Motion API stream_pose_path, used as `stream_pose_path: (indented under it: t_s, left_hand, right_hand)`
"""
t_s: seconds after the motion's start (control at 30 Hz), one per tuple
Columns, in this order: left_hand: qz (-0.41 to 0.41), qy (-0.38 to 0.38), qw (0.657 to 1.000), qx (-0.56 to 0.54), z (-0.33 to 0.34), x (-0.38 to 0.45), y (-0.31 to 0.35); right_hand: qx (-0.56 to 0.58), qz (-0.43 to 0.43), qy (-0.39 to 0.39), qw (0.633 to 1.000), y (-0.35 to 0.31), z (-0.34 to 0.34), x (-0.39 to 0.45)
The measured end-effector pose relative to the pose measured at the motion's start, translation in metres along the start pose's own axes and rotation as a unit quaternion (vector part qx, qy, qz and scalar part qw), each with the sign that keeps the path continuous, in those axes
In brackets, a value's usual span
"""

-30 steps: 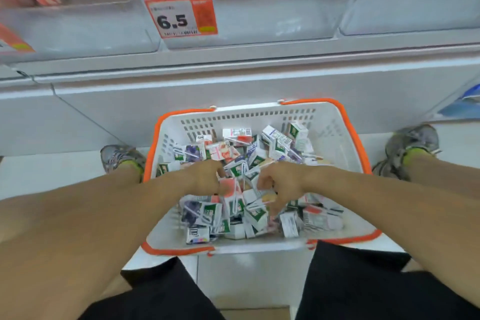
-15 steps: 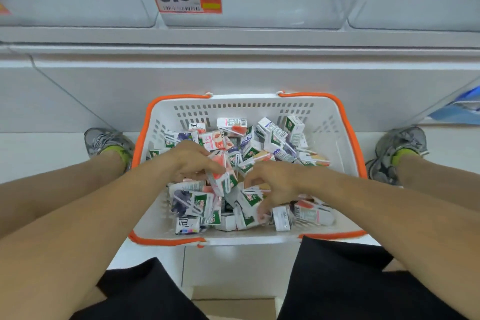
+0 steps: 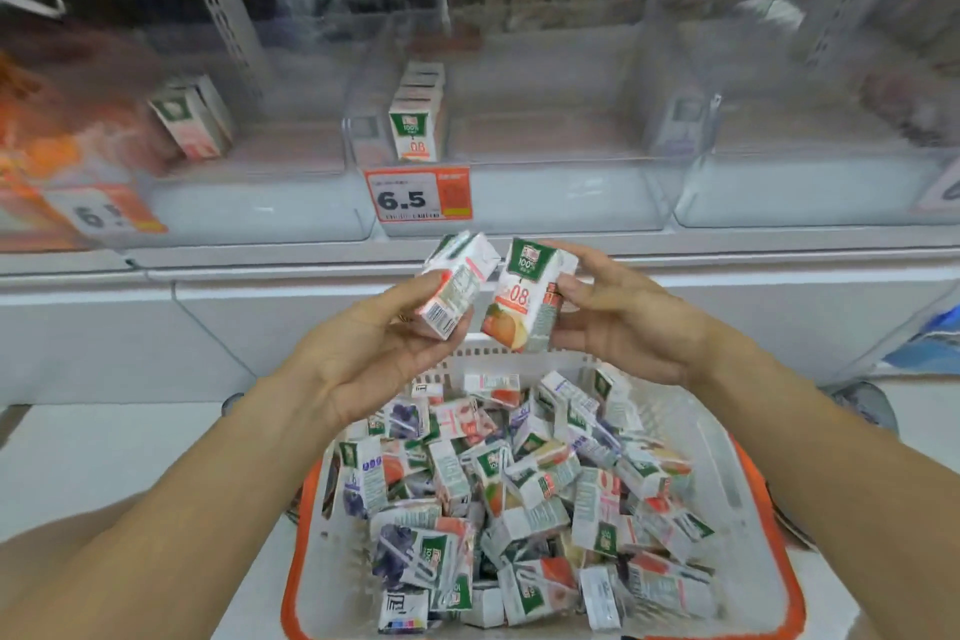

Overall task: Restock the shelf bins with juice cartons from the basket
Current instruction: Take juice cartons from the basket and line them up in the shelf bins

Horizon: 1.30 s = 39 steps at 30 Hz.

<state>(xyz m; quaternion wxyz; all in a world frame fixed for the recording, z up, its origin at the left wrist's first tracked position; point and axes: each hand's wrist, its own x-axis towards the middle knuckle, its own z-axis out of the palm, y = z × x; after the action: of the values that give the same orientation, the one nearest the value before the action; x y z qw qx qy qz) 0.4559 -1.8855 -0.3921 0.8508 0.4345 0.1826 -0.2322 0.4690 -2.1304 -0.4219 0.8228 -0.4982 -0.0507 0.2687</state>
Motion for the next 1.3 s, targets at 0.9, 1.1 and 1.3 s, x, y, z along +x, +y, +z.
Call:
stream_pose_path:
  t_s: [0.9,1.1,1.3]
  left_hand:
    - [0.316,0.162,0.932,0.078,-0.031,0.007,0.083]
    - [0.338,0.161,0.922,0.099,-0.042,0.0,0.089]
    - [0.331,0.154,0.927,0.087,-0.041,-0.001,0.092]
  right_hand:
    - [-0.6,-0.191,0.169,0.759,-0.126,0.075,0.2]
    - [-0.693,-0.14,0.214,0.674,-0.109,0.083,0.232]
    - [-0.738,-0.121,0.204,0.632,-0.105,0.089,0.22]
